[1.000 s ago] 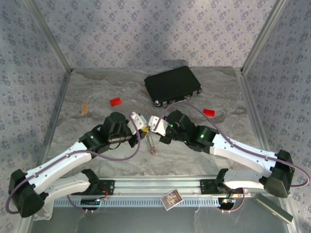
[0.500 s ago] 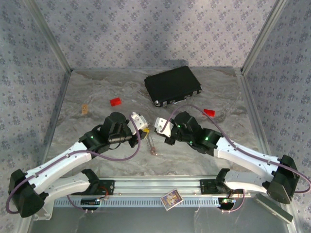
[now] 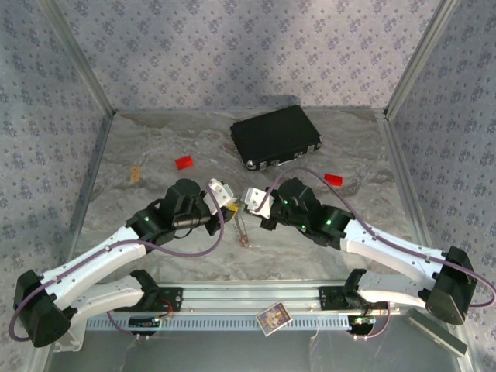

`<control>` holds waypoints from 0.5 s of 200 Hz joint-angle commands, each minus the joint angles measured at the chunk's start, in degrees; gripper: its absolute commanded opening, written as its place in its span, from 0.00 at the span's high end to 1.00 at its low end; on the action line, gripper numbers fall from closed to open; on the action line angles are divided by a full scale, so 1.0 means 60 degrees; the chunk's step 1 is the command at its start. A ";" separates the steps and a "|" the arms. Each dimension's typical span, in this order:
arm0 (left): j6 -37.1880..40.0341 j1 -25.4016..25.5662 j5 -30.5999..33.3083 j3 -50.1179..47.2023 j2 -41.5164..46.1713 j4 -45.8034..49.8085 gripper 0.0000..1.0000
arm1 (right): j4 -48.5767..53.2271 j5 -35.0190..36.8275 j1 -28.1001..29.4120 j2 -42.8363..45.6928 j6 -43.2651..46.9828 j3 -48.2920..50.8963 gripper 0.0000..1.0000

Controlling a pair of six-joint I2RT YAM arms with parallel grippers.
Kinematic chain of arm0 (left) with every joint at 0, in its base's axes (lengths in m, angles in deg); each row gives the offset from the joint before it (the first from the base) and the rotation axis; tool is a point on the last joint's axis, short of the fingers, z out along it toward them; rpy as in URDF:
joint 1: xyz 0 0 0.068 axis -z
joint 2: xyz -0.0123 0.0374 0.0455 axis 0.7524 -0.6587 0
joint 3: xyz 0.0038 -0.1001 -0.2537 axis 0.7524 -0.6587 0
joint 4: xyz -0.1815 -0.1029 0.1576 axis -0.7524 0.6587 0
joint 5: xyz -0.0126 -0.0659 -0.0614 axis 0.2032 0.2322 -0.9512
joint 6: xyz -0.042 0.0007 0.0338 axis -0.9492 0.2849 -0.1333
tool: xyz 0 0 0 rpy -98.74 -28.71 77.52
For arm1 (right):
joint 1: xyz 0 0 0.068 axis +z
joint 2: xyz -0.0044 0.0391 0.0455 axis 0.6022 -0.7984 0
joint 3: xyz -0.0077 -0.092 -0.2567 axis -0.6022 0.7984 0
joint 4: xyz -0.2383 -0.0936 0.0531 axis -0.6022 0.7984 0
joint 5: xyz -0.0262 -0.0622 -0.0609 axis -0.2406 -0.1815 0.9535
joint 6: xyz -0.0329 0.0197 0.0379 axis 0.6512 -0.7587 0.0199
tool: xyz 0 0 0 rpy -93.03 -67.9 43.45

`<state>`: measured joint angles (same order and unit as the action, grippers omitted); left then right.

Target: Put the keys on the keyring

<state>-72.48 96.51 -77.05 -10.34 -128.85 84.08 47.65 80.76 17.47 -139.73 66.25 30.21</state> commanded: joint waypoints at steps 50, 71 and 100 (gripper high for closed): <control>-0.0044 0.0048 -0.0224 0.0231 0.0063 -0.0407 1.00 | -0.0332 -0.0172 0.0138 -0.0069 0.0240 0.0174 1.00; -0.0045 0.0040 -0.0222 0.0245 0.0049 -0.0395 1.00 | -0.0426 0.0165 0.0178 -0.0100 0.0240 0.0226 1.00; -0.0045 0.0044 -0.0216 0.0260 0.0048 -0.0396 1.00 | -0.0379 0.0031 0.0178 -0.0032 0.0402 0.0270 1.00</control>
<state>-72.48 96.51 -77.05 -10.34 -128.85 83.95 46.38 81.11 17.93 -140.32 67.19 30.93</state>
